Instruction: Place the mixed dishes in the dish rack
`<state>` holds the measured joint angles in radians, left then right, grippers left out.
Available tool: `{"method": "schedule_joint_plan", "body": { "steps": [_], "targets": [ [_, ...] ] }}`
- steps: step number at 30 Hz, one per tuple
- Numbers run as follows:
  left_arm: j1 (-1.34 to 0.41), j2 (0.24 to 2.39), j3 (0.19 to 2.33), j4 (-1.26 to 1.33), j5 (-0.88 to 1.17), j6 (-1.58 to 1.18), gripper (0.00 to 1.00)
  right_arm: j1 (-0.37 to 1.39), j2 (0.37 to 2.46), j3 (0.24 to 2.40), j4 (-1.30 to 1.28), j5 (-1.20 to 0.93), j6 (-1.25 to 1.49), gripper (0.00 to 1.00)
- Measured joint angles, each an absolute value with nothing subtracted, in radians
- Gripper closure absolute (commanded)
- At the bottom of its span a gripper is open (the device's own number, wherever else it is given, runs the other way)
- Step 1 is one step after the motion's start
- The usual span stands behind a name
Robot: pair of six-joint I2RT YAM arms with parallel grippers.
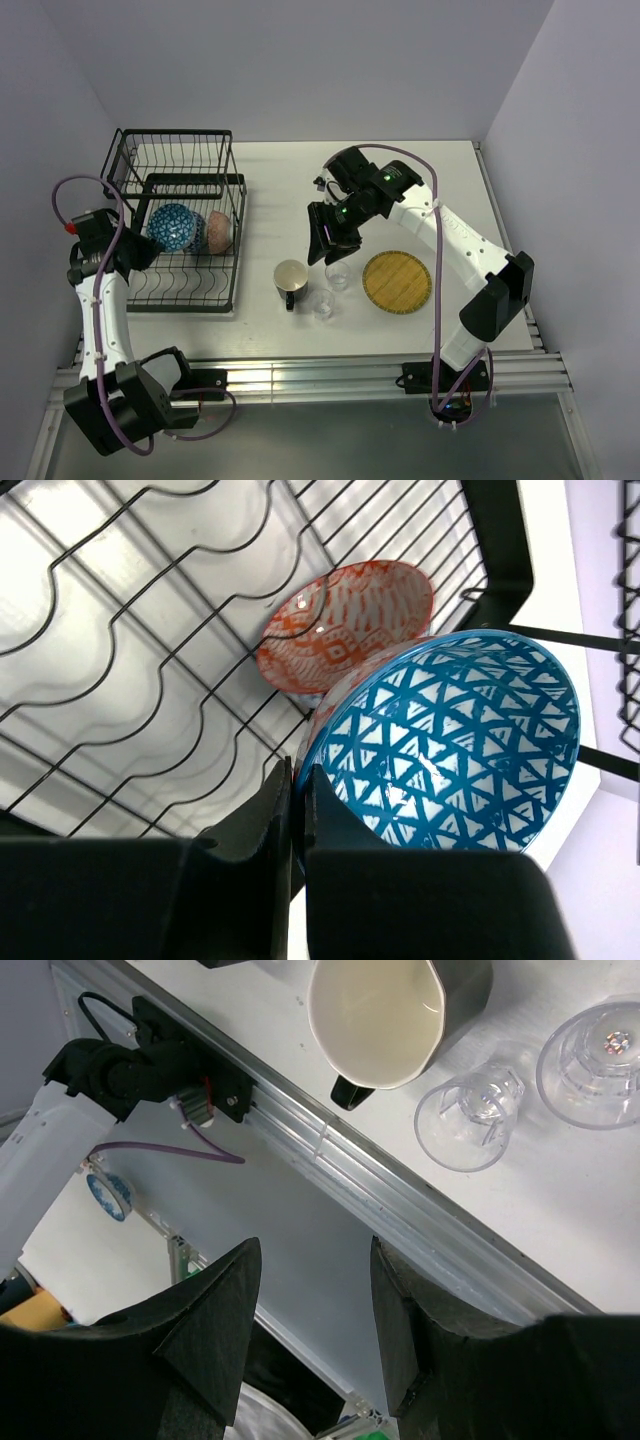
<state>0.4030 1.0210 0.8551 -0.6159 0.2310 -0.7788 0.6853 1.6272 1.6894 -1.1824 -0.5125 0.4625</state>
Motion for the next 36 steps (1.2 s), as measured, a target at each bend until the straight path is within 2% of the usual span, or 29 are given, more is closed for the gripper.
{"method": "schedule_joint_plan", "body": {
  "steps": [13,20,24,29,36],
  "targets": [
    [0.393,0.890,0.854,-0.774,0.260,-0.781,1.00,0.698,1.627,1.683,-1.148,-0.559,0.467,0.38],
    [0.388,0.738,0.782,-0.818,0.503,-0.809,1.00,0.713,1.626,1.683,-1.007,-0.657,0.531,0.35],
    [0.380,0.671,0.743,-0.853,0.673,-0.859,1.00,0.718,1.623,1.682,-0.873,-0.699,0.608,0.25],
    [0.378,0.631,0.737,-0.839,0.828,-0.938,1.00,0.738,1.624,1.692,-0.731,-0.717,0.689,0.24],
    [0.378,0.669,0.735,-0.828,0.946,-0.989,1.00,0.788,1.735,1.879,-0.678,-0.714,0.739,0.24]
  ]
}}
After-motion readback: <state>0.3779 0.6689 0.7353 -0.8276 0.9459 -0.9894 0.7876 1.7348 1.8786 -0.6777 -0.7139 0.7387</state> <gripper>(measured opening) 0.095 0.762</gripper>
